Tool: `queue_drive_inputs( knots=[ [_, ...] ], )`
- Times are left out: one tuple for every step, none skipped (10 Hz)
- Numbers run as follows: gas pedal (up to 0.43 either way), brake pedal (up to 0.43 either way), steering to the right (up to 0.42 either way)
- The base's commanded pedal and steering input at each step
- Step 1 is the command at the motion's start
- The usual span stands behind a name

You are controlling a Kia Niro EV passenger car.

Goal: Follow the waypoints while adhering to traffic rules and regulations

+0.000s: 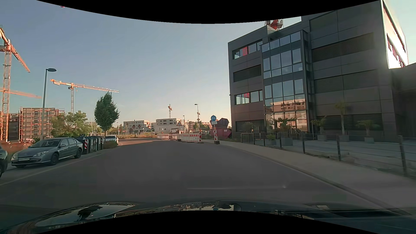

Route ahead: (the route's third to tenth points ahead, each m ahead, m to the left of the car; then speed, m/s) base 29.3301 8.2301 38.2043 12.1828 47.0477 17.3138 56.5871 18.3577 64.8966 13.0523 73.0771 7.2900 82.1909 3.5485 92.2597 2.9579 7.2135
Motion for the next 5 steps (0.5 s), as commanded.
queue_drive_inputs(
  knots=[
    [0.067, 0.0, -0.068],
    [0.067, 0.0, -0.068],
    [0.067, 0.0, -0.068],
    [0.067, 0.0, -0.069],
    [0.067, 0.0, -0.069]
  ],
)
